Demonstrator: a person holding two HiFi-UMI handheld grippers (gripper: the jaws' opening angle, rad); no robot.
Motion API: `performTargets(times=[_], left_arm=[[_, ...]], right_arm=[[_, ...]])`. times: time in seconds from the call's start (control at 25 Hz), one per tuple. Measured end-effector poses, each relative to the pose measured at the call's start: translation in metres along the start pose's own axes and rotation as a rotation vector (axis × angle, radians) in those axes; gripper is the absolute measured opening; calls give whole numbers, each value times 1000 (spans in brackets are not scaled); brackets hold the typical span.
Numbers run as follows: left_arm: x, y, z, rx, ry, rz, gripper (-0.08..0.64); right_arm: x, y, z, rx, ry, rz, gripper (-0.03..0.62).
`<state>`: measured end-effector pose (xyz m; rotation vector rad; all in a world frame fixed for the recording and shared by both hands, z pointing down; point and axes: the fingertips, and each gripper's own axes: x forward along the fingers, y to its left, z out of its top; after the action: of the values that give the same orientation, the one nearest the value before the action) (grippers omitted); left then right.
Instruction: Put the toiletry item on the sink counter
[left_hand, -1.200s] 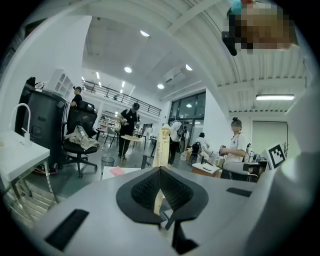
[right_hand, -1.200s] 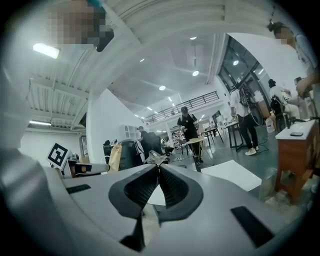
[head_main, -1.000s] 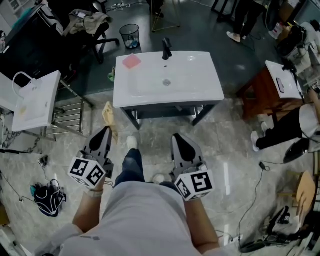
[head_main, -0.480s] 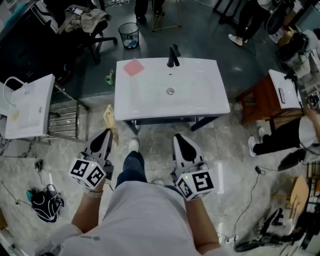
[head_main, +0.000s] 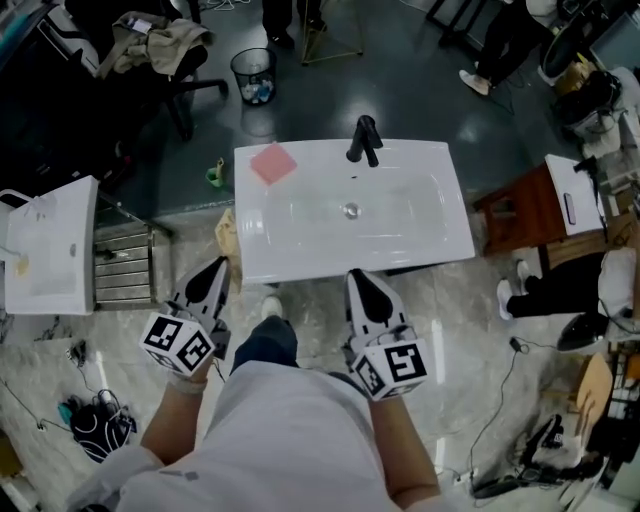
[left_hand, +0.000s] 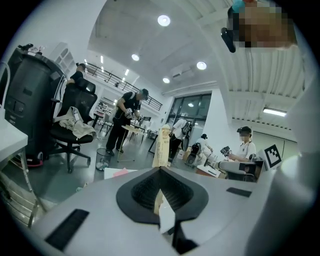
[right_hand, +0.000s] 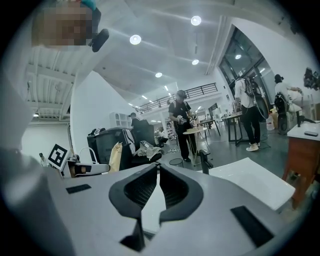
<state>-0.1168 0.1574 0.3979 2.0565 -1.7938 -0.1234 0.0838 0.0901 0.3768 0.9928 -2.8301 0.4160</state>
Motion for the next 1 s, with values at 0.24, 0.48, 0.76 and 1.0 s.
performTargets(times=[0.24, 0.48, 0.76, 1.0], left_arm=[[46, 51, 38, 6, 34, -51, 17], [82, 73, 65, 54, 88, -118, 17], [124, 63, 81, 139, 146, -162, 17], [175, 60, 83, 249, 202, -169, 17]], right_arm=[[68, -4, 23, 14, 0, -50, 28], [111, -6, 49, 20, -23, -85, 28], [126, -24, 69, 54, -56, -121, 27], [144, -57, 75, 74, -58, -128, 28]])
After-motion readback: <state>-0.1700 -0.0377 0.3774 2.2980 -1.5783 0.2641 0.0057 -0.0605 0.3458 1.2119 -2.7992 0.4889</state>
